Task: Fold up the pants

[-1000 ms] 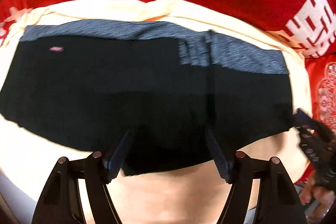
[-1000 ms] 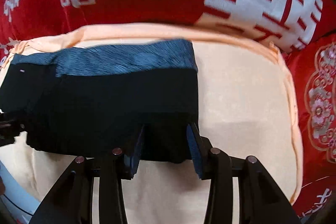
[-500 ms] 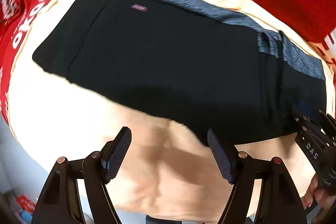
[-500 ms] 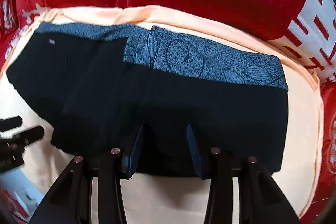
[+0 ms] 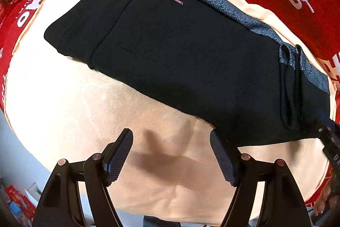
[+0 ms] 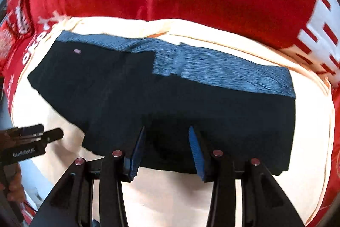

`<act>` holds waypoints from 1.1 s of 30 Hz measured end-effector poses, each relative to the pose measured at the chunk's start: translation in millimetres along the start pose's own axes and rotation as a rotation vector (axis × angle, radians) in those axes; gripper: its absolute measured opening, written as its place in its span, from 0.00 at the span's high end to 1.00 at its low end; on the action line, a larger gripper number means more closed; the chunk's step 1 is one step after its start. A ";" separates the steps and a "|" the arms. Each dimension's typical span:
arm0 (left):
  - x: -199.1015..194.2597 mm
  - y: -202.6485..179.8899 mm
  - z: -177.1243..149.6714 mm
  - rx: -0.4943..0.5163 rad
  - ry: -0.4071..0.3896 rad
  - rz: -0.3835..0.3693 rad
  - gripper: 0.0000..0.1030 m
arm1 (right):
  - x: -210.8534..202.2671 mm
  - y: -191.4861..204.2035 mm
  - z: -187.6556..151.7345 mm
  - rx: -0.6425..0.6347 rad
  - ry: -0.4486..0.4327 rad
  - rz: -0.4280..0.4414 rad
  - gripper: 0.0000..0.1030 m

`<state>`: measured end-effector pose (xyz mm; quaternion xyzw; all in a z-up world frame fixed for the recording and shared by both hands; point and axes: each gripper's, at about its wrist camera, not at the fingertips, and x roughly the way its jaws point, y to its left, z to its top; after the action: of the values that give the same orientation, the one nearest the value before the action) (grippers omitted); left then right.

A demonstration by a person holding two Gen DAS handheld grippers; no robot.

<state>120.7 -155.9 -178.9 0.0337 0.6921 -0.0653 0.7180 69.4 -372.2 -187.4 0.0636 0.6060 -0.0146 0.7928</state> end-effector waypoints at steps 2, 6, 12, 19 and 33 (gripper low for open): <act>1.7 1.7 -1.8 0.007 0.000 -0.001 0.26 | 4.8 5.0 -0.5 -0.013 0.011 -0.023 0.55; 11.5 7.1 -3.1 0.011 0.008 -0.002 0.26 | 23.9 -4.8 5.6 0.100 0.084 0.007 0.72; 13.2 17.4 -5.6 0.007 0.002 -0.011 0.26 | 17.1 3.1 -0.7 0.064 0.097 0.005 0.80; 20.0 12.9 -3.1 -0.020 0.010 -0.015 0.26 | 12.2 6.1 -0.2 0.033 0.125 0.018 0.79; 13.5 22.3 -1.0 -0.038 0.001 -0.022 0.26 | 5.4 39.2 16.9 -0.042 0.092 -0.048 0.51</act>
<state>123.3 -134.3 -193.4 0.0125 0.6938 -0.0601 0.7176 91.0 -335.0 -185.0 0.0328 0.6434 -0.0181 0.7646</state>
